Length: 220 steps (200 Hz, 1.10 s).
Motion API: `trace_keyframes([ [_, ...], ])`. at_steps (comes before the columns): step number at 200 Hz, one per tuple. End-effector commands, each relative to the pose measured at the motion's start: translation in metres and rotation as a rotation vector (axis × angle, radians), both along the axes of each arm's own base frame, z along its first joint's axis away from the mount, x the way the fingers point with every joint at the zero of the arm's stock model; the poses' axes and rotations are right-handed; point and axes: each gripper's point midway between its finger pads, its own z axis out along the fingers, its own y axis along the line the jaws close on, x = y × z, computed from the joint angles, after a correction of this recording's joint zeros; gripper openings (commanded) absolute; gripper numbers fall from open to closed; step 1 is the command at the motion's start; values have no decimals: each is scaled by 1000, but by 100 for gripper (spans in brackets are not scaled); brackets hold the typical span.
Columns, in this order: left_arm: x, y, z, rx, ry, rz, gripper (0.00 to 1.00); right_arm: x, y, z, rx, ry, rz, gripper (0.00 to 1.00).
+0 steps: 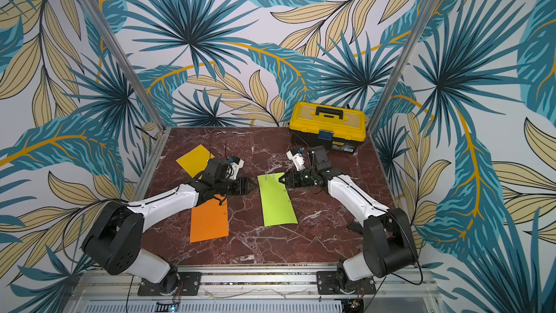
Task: Unclip the paperclips from the documents
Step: Pick up the document from the center of the board.
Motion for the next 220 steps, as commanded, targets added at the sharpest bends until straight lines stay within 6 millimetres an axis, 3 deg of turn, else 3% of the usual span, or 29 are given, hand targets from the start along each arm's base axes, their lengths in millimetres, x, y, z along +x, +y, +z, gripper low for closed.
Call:
trace_keyframes([
  [1,5,-6,28,-76,-134,-57,70,-12,5,27,40,-24,40,0],
  [60,7,-6,48,-176,-252,-105,71,-25,8,79,119,-93,66,0],
  [140,1,-28,88,-323,-389,-264,71,-38,11,133,216,-170,91,0],
  [189,-16,-55,111,-421,-416,-432,69,-39,14,144,248,-186,105,0],
  [220,-24,-68,123,-449,-429,-494,56,-36,11,138,211,-191,89,0],
])
